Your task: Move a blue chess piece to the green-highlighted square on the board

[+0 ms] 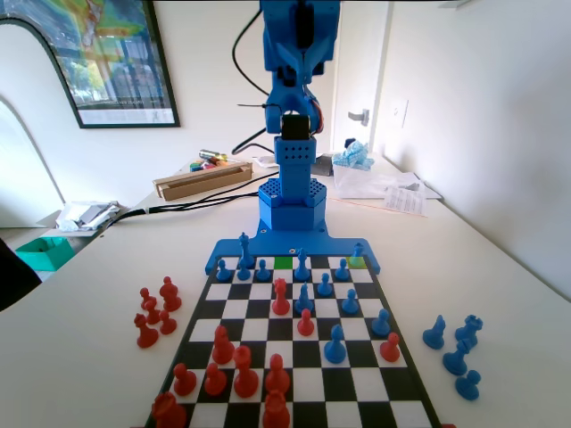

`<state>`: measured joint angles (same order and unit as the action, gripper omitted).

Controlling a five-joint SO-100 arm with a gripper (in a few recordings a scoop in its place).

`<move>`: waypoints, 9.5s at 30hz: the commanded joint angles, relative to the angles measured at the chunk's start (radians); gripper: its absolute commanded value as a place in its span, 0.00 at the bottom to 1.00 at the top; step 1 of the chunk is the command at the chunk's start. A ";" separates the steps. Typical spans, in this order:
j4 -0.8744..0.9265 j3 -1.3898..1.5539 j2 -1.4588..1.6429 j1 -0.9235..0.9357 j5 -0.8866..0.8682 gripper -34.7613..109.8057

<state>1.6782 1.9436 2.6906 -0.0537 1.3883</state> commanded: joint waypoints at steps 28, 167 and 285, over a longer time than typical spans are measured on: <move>-0.106 0.025 -0.614 -0.399 -0.931 0.25; -0.719 0.319 -1.104 -0.483 -0.411 0.25; -0.933 0.706 -0.888 0.156 -0.572 0.35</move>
<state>0.7378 2.6477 1.7917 0.0997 0.7992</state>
